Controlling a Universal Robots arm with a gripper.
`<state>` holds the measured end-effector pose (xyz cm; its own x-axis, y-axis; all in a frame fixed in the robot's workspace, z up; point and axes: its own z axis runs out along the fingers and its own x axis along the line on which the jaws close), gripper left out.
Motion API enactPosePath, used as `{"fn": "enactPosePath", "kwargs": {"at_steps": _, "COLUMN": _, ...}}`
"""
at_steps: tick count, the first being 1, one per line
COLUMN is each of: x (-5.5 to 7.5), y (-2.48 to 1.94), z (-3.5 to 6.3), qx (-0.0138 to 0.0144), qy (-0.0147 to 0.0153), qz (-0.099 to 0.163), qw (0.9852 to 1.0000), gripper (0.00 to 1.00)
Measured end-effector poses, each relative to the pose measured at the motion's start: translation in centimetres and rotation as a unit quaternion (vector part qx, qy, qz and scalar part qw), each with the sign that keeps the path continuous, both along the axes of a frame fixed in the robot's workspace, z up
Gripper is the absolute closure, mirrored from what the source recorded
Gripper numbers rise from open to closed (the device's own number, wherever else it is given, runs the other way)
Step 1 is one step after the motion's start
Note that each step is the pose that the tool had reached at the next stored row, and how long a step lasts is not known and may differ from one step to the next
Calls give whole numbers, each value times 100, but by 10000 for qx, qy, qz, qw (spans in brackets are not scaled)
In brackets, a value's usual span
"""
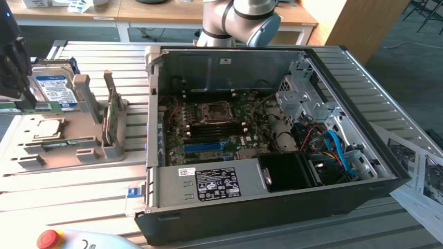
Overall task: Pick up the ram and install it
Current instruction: 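Pick up the ram and move it above insertion slot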
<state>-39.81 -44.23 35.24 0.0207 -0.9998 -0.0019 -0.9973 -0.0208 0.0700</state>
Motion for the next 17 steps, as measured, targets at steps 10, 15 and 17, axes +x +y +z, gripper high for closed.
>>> {"fn": "enactPosePath", "kwargs": {"at_steps": 10, "x": 0, "y": 0, "z": 141, "qx": -29, "qy": 11, "qz": 0, "qw": 10000, "gripper": 88}}
{"fn": "enactPosePath", "kwargs": {"at_steps": 15, "x": 0, "y": 0, "z": 149, "qx": -29, "qy": 11, "qz": 0, "qw": 10000, "gripper": 88}}
{"fn": "enactPosePath", "kwargs": {"at_steps": 17, "x": 0, "y": 1, "z": 150, "qx": -30, "qy": 11, "qz": 0, "qw": 10000, "gripper": 88}}
